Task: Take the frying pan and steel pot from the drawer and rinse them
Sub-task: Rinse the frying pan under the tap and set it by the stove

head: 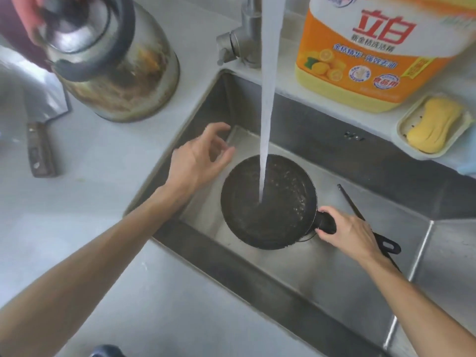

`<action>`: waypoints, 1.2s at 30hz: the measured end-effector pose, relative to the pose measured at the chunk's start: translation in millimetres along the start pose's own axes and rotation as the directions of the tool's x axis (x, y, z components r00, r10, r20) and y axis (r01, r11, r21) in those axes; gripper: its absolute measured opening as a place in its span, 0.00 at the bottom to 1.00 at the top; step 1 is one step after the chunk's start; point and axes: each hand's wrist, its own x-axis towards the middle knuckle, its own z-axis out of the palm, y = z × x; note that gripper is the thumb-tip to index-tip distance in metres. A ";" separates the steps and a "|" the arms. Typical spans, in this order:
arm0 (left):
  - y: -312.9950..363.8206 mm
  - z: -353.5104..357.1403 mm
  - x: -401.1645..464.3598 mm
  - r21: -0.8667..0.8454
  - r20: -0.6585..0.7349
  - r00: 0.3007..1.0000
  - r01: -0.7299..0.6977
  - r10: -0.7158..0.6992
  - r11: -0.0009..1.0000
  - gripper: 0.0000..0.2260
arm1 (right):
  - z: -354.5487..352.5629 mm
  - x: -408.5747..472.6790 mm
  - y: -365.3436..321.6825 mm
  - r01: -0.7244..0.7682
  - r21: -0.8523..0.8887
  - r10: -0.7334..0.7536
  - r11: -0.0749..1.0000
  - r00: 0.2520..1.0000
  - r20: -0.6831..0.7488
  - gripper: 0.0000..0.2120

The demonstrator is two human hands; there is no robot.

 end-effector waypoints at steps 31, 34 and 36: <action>-42.4 38.7 18.2 0.149 0.673 0.736 -0.035 -0.076 0.988 0.20 | -6.9 8.8 1.1 -0.066 0.092 0.052 0.994 0.988 0.148 0.23; -49.6 57.0 13.7 0.260 0.784 0.597 -0.062 -0.173 0.964 0.20 | -4.2 11.7 4.1 -0.063 0.096 0.046 0.993 0.985 0.168 0.23; -52.1 67.5 12.2 0.232 0.753 0.637 -0.018 -0.167 0.973 0.16 | -2.3 14.3 3.9 -0.077 0.105 0.057 0.991 0.982 0.177 0.23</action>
